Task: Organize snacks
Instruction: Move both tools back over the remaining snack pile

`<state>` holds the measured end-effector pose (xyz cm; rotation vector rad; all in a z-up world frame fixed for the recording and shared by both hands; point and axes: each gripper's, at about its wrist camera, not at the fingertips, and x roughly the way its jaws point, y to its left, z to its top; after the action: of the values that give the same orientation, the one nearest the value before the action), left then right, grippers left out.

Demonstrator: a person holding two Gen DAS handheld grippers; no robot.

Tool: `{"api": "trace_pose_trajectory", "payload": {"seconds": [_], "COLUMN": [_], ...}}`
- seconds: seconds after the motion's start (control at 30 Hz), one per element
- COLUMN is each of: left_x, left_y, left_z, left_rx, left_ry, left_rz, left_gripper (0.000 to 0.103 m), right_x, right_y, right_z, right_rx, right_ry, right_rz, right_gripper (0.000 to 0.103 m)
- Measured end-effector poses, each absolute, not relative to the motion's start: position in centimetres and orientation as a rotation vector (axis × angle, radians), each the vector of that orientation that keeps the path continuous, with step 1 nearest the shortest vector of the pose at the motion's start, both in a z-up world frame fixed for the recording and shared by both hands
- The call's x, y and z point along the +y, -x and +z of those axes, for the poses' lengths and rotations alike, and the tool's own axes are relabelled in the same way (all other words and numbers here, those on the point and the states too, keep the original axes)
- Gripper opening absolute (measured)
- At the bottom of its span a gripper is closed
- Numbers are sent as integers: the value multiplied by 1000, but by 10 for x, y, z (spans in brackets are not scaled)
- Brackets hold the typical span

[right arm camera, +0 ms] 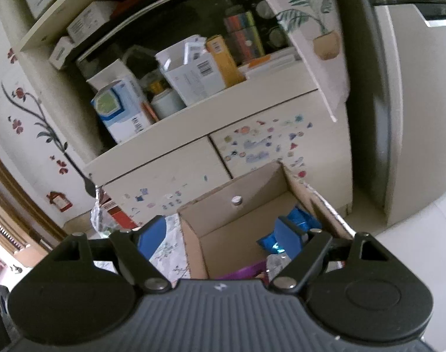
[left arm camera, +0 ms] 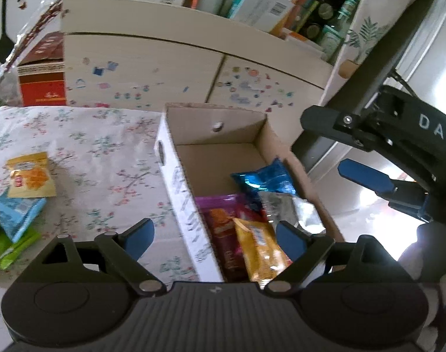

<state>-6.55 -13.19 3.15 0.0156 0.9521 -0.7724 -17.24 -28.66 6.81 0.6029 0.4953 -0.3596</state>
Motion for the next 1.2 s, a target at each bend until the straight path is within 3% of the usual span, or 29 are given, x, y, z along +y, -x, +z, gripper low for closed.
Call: {"api": "trace_pose_trajectory", "payload": {"seconds": [0.67, 1.2], "left_x": [-51, 41], "left_y": [22, -40], "left_z": [49, 16], "left_rx": [948, 1031], "left_ry": [19, 82], "left_rz": [-588, -288], "left_gripper": [97, 97], "right_x": [-253, -213], "right_y": [146, 124], "right_z": [56, 44], "right_rx": [561, 611], "right_ry": [-527, -442], "right_rz": [-254, -138], "right_gripper": [82, 83]}}
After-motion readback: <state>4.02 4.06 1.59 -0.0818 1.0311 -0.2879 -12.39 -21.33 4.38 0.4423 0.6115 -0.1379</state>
